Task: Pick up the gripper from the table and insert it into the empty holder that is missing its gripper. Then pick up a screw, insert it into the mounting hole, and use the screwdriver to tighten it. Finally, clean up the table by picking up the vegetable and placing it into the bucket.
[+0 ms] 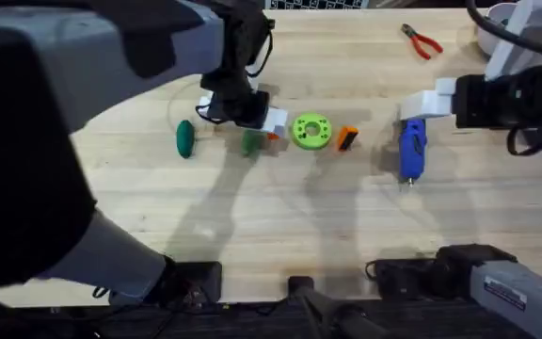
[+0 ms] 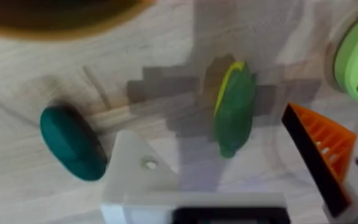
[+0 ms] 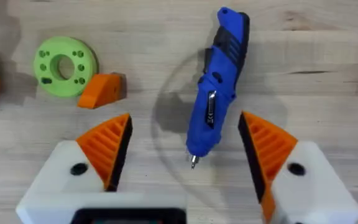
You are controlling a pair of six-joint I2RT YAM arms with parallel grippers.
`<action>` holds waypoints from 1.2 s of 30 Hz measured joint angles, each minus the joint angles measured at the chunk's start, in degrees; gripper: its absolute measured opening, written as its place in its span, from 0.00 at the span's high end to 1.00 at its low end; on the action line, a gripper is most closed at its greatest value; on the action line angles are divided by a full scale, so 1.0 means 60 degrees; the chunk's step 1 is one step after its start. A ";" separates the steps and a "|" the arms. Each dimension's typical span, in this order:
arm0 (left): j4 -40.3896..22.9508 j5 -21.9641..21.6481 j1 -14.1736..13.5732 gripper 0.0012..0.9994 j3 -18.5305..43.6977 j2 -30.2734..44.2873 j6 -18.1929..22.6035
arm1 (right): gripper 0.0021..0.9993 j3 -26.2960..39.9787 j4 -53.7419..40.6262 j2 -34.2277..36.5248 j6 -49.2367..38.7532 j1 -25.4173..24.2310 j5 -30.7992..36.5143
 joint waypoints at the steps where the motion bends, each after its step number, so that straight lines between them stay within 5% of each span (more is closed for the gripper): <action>1: 0.0136 0.0004 0.0000 0.02 0.0000 0.0112 -0.0004 | 0.01 0.0000 0.0000 0.0000 0.0000 0.0000 -0.0003; 14: 0.0310 -0.0003 0.0000 0.26 0.0004 0.0546 -0.0011 | 0.01 0.0000 0.0000 0.0000 0.0000 0.0000 -0.0003; 19: 0.0271 -0.0018 0.0000 0.94 0.0004 0.0546 0.0011 | 0.01 0.0000 0.0000 0.0000 0.0000 0.0000 -0.0003; 20: 0.0265 -0.0040 0.0000 0.98 0.0004 0.0546 0.0013 | 0.01 0.0000 0.0000 0.0000 0.0000 0.0000 -0.0003; 36: 0.0082 -0.0046 0.0007 0.99 0.0318 0.0546 0.0004 | 0.01 0.0000 0.0000 0.0000 0.0004 0.0000 -0.0001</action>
